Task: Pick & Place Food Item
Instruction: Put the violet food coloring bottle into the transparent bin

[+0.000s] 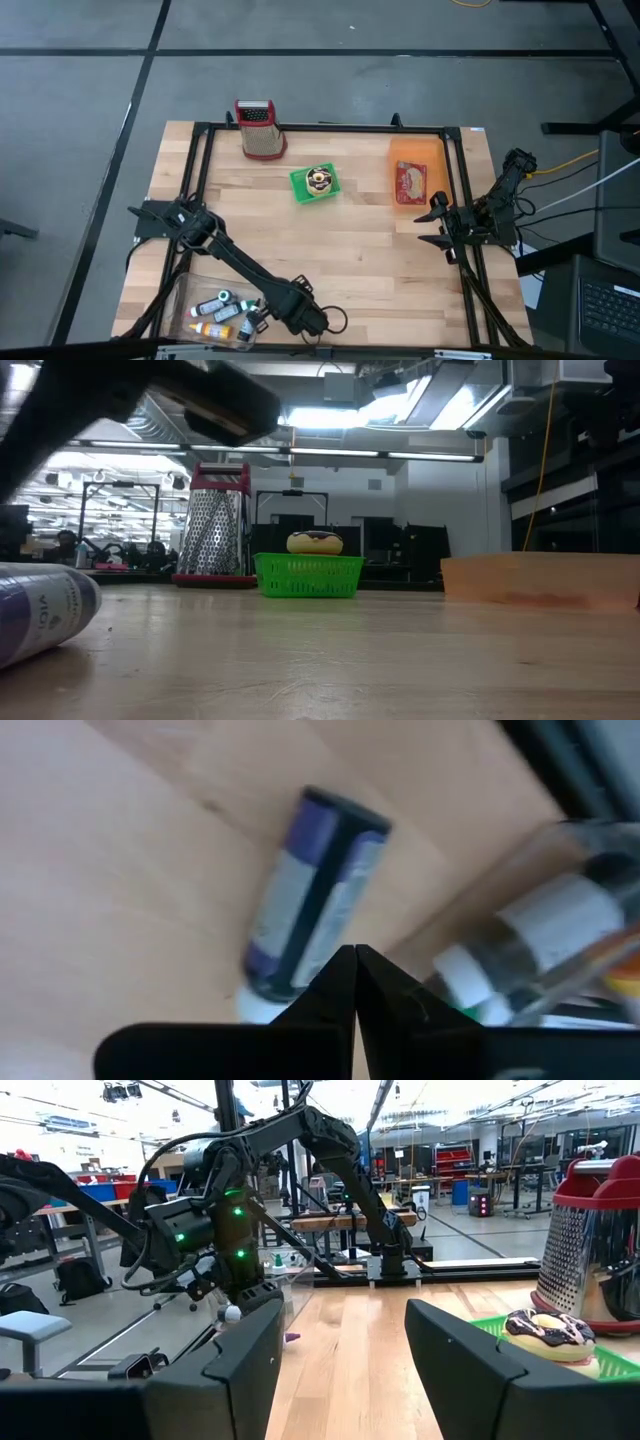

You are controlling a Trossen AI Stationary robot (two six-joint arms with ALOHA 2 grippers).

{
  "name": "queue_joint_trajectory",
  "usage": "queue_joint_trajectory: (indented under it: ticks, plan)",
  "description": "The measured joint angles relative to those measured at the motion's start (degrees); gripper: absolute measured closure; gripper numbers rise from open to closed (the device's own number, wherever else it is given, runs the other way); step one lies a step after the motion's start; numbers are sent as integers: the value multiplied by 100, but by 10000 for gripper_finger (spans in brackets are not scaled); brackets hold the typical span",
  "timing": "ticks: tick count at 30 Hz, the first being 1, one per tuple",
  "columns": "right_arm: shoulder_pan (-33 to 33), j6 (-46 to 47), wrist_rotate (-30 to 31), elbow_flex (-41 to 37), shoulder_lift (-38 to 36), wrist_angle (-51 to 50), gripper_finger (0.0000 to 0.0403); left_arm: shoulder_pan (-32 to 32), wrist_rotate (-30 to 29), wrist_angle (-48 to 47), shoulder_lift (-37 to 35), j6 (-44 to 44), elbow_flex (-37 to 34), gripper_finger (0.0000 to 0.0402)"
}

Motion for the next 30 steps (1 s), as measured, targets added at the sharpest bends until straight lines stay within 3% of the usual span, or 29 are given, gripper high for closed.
queue_joint_trajectory:
  ticks: [5,13,18,24,30]
  plan:
    - [0,1,0,-1,0,0,190,0,523,-60,77,-36,9,401]
    - [-2,2,0,1,0,0,190,84,488,-13,504,257,2,401]
    - [-1,-70,0,0,0,0,190,215,-34,-138,494,307,82,399]
    - [-2,-87,0,-1,0,0,190,381,-1038,-21,504,350,824,398]
    - [0,-21,0,-1,0,0,190,530,-1119,43,505,247,1301,398]
